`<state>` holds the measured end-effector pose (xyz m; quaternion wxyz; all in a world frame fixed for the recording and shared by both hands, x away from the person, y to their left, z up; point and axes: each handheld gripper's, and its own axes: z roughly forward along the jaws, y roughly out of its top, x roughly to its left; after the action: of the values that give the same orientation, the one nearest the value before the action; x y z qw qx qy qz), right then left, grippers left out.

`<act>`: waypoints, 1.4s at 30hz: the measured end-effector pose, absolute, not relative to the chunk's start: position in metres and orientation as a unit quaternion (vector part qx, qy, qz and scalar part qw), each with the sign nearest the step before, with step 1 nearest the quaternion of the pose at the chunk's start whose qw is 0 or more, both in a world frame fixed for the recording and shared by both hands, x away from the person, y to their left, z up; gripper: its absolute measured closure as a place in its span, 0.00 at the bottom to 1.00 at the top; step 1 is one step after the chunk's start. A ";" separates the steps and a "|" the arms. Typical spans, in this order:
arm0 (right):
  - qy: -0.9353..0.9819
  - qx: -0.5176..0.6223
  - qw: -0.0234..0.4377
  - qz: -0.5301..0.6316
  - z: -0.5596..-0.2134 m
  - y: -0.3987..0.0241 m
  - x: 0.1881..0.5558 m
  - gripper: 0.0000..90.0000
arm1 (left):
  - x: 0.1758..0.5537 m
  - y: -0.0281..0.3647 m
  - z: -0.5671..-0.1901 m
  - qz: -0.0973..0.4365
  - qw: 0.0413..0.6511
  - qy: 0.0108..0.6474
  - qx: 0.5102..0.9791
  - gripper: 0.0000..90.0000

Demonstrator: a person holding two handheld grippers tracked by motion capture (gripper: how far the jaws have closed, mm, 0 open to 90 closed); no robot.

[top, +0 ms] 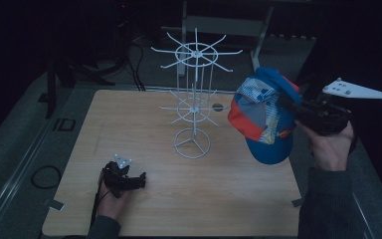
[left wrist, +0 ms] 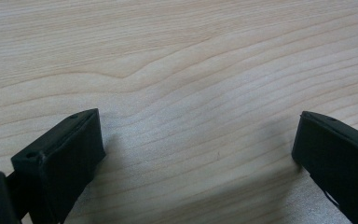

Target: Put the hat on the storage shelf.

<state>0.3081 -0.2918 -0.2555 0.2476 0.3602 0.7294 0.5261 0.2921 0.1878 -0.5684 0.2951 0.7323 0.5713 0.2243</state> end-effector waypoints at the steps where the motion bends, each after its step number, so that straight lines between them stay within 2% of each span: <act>1: 0.729 0.360 0.248 0.526 -0.255 -0.292 0.308 0.98 | 0.292 0.188 -0.568 0.224 0.295 0.571 0.732 0.03; 42: 0.722 0.335 0.256 0.548 -0.227 -0.284 0.306 0.98 | 0.292 0.188 -0.568 0.224 0.295 0.571 0.733 0.03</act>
<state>0.3055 -0.2838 -0.2273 0.2561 0.3353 0.7224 0.5479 0.2921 0.1879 -0.5683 0.2946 0.7326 0.5712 0.2241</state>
